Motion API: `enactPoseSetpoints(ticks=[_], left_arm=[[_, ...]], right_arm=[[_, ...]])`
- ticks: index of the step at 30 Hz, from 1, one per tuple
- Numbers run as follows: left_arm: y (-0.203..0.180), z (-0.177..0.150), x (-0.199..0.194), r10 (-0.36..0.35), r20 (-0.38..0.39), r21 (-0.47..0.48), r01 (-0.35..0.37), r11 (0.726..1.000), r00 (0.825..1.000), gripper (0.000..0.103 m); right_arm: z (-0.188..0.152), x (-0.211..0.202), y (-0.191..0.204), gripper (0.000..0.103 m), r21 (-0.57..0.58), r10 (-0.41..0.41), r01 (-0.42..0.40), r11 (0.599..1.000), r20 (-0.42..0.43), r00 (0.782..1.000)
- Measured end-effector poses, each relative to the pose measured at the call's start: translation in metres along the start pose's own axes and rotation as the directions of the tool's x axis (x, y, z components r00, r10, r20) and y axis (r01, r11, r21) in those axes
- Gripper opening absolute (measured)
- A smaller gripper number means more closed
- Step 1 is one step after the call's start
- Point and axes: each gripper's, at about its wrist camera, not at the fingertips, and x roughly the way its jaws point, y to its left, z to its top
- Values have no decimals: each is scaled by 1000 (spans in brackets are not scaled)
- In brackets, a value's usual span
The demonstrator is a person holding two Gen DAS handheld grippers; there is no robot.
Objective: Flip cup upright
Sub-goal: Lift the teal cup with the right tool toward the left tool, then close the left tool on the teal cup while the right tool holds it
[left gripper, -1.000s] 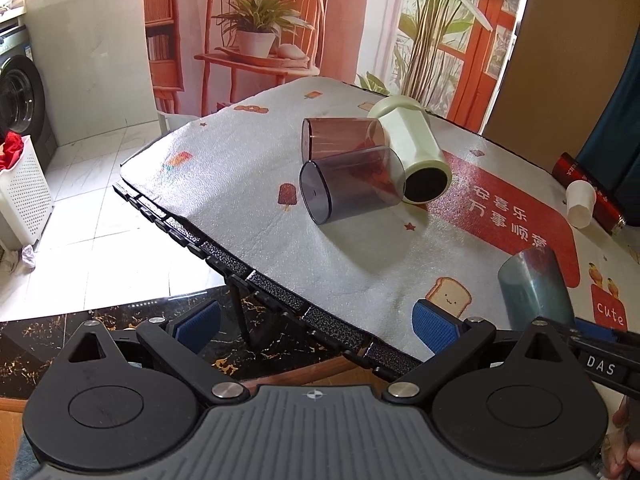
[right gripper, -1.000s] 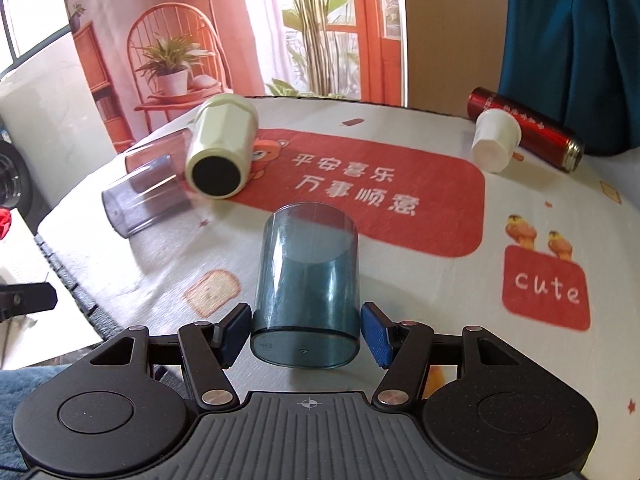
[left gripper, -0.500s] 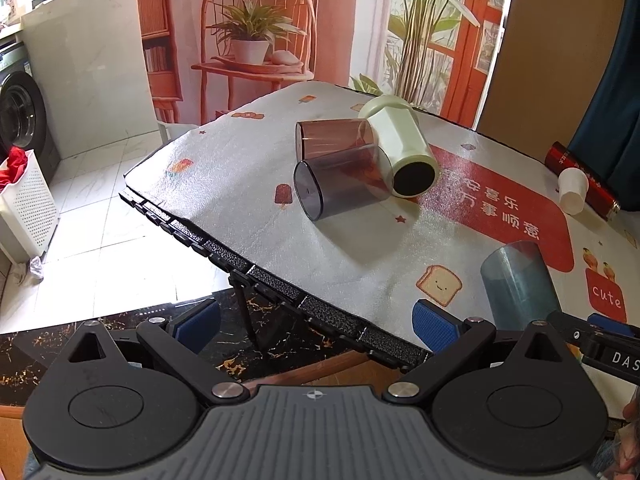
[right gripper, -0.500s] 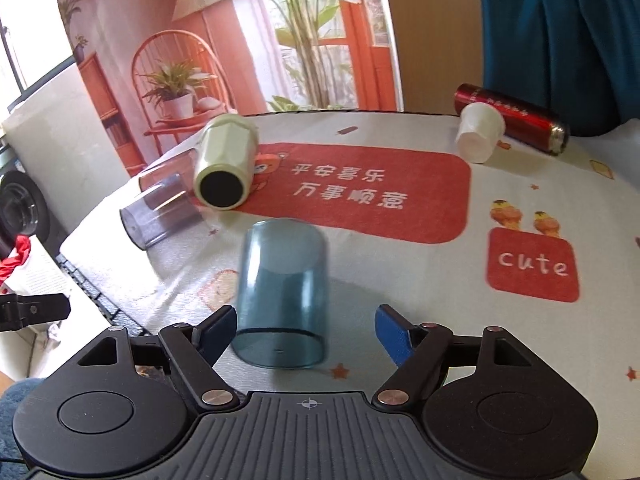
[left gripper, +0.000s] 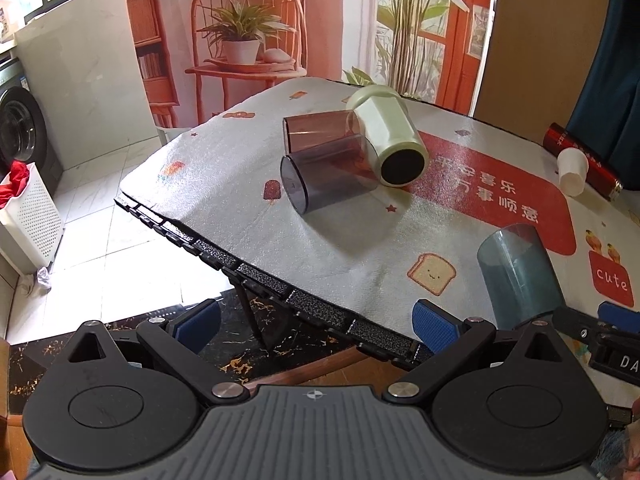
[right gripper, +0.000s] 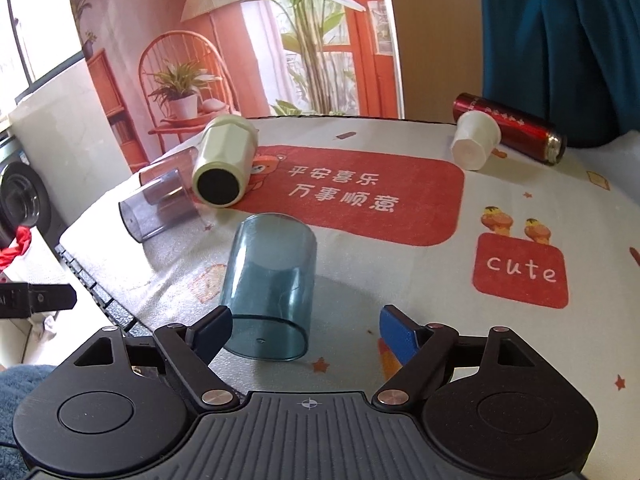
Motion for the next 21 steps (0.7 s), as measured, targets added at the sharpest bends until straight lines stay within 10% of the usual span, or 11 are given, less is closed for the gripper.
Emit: enactPoseSetpoints(ticks=[21], left_arm=[[-30, 27, 15, -69, -30, -22, 68, 997, 997, 103]], right_arm=[[-1, 2, -39, 78, 25, -177, 176, 984, 38, 983]])
